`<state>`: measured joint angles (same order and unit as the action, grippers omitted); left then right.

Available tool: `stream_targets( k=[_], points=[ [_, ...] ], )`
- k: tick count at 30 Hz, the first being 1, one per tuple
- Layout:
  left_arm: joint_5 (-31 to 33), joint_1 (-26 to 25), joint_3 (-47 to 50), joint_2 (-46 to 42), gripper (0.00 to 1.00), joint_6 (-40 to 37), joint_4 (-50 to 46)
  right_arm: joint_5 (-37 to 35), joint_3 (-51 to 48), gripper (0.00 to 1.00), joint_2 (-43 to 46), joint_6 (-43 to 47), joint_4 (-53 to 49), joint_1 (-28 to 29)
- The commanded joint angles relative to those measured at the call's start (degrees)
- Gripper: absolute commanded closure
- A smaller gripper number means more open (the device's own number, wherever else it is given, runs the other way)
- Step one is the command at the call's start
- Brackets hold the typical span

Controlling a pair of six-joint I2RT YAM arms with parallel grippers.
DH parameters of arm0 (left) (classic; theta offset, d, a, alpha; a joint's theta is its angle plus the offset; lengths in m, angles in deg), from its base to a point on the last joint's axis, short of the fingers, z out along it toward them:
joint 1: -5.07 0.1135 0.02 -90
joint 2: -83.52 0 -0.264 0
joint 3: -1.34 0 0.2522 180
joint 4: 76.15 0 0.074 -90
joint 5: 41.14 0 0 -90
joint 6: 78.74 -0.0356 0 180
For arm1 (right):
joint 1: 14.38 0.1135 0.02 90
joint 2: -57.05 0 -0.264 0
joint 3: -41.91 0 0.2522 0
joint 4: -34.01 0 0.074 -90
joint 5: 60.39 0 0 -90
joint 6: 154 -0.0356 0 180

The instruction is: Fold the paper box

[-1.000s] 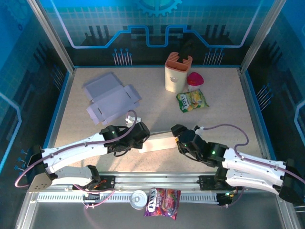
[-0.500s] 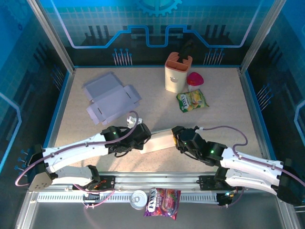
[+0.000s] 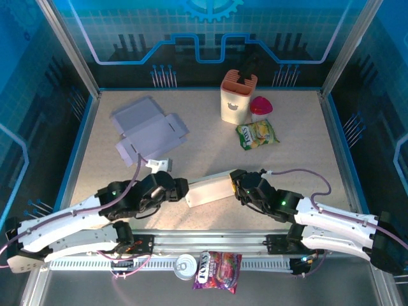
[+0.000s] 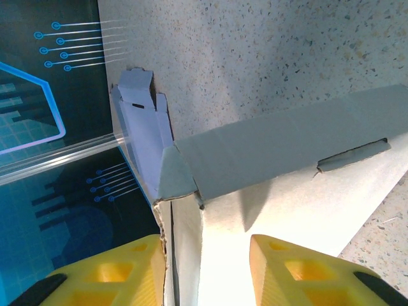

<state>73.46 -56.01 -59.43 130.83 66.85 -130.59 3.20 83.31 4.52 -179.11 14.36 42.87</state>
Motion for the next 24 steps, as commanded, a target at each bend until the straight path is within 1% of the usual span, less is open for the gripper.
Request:
stream_targets(
  k=[1, 6, 10, 13, 18, 24],
  points=[
    [-0.37, 2.32, 3.78, -1.89, 0.46, 6.15, 5.02, 0.4, -1.44, 0.63, -0.71, -0.6, -3.69, -0.04],
    [-5.58, 5.85, 8.93, -2.29, 0.41, 11.57, 12.91, -0.11, -1.46, 0.63, -0.54, -0.63, -4.3, 0.62],
    [-6.84, 6.38, 12.68, -2.08, 0.44, 15.95, 19.82, -0.38, -1.53, 0.63, -0.03, -0.69, -4.9, 0.92],
    [-7.65, 6.58, 14.16, -1.51, 0.47, 17.97, 23.07, -0.55, -1.53, 0.64, 0.41, -0.61, -5.27, 1.08],
    [-8.96, 6.65, 15.04, -0.17, 0.49, 19.49, 23.15, -0.61, -1.78, 0.64, 0.94, -0.55, -5.36, 1.12],
    [-9.39, 6.67, 17.42, -0.73, 0.57, 21.12, 24.07, -0.39, -2.28, 0.64, 1.64, -0.5, -5.7, 1.36]
  ],
)
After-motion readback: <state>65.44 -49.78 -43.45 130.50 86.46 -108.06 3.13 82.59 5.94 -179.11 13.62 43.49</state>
